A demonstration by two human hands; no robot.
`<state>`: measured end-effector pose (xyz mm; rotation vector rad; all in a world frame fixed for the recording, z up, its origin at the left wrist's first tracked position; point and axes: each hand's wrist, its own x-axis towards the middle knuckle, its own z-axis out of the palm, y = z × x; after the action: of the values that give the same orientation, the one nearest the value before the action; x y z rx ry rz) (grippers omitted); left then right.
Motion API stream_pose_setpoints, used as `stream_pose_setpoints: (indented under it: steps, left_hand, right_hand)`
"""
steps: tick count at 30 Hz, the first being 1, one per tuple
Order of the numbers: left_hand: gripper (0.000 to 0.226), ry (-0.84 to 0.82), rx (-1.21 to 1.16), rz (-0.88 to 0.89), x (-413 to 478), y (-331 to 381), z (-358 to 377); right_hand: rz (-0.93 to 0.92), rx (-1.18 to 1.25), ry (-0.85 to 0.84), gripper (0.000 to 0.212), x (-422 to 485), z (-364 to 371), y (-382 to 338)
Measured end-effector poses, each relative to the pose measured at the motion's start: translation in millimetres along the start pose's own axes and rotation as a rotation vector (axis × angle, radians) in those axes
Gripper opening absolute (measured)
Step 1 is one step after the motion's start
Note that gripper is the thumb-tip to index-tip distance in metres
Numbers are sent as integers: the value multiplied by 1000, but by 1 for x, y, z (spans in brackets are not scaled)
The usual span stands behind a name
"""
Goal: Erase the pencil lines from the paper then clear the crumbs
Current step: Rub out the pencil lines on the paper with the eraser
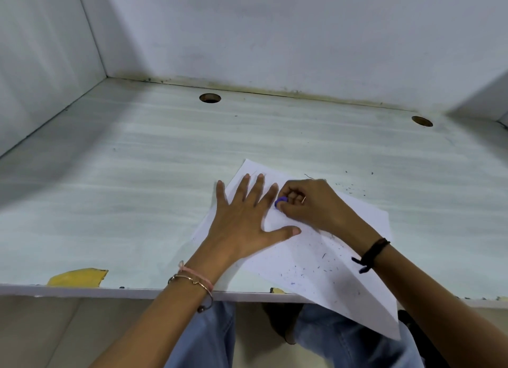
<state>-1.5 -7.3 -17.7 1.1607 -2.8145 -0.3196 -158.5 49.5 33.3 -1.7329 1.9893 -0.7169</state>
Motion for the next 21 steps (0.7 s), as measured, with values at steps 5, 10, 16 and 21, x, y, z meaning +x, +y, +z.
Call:
stream_pose_setpoints:
  steps: [5, 10, 16, 21]
  left_hand:
    - [101, 8, 6, 8, 1, -1, 1]
    - [99, 2, 9, 10, 2, -1, 1]
    - [102, 17, 19, 26, 2, -2, 3]
    - [98, 1, -5, 9, 0, 0, 0]
  right_hand:
    - [14, -64, 32, 3, 7, -4, -3]
    - [5, -144, 10, 7, 9, -12, -4]
    - [-61, -191, -54, 6, 3, -4, -15]
    - [49, -196, 56, 6, 20, -19, -3]
